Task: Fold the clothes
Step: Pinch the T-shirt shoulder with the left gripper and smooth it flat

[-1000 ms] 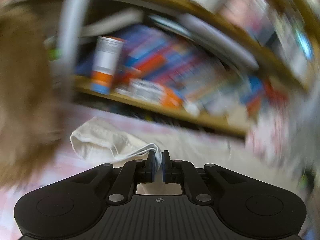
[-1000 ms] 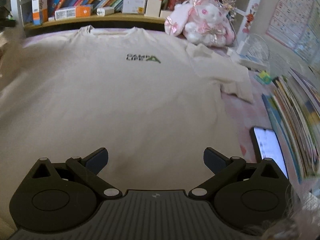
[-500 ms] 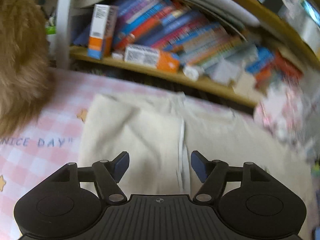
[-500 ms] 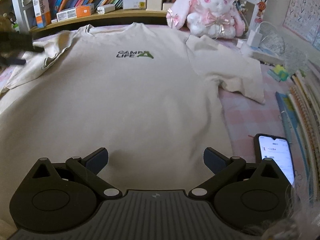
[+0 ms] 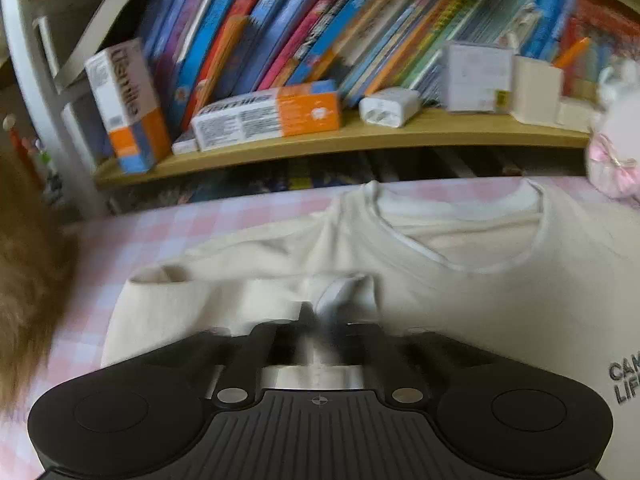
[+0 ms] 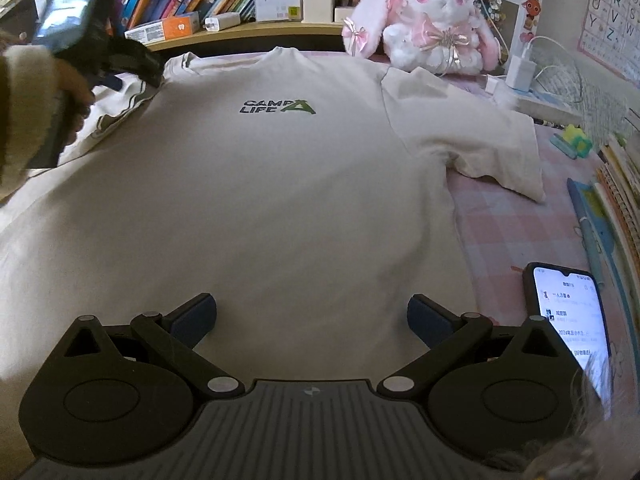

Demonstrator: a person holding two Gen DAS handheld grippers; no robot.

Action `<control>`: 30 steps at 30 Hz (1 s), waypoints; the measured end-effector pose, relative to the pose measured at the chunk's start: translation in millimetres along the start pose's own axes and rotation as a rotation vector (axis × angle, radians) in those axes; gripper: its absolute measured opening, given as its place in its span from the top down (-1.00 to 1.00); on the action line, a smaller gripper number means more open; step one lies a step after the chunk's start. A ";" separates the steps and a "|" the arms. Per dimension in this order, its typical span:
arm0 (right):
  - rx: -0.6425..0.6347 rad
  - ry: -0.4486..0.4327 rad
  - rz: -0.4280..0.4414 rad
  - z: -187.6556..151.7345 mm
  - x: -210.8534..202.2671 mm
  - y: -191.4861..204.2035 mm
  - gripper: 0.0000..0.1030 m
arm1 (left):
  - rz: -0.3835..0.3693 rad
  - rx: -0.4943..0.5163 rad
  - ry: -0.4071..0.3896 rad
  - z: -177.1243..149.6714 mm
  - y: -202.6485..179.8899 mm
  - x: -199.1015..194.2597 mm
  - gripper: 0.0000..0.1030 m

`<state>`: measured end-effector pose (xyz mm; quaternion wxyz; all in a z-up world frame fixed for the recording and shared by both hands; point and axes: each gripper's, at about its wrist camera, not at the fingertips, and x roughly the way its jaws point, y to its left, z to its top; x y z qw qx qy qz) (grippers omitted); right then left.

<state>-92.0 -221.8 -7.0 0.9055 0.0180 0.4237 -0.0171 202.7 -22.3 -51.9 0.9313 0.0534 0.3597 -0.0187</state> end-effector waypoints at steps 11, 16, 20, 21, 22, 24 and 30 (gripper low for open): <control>0.016 -0.018 -0.011 0.4 1.6 -1.8 -1.00 | -0.188 -0.104 -0.100 10.4 67.6 -25.9 0.02; 0.031 -0.023 -0.027 -0.4 2.2 -1.1 -1.00 | -0.139 -0.248 -0.001 4.7 137.2 -8.8 0.13; 0.050 -0.023 -0.047 0.7 3.6 1.1 -1.00 | -0.223 -0.259 0.006 -1.6 140.6 -12.6 -0.18; 0.057 -0.022 -0.053 1.1 3.9 1.8 -1.00 | -0.234 -0.249 -0.004 -2.4 137.5 -15.2 -0.42; 0.065 -0.021 -0.060 1.5 4.0 2.6 -1.00 | -0.245 -0.239 -0.014 -3.2 134.4 -17.9 -0.45; 0.079 -0.018 -0.072 1.8 4.1 4.8 -1.00 | -0.267 -0.219 -0.034 -4.8 128.3 -23.3 -0.46; 0.118 -0.011 -0.104 0.1 2.3 9.4 -1.00 | -0.267 -0.283 0.010 -8.0 126.0 -11.0 -0.43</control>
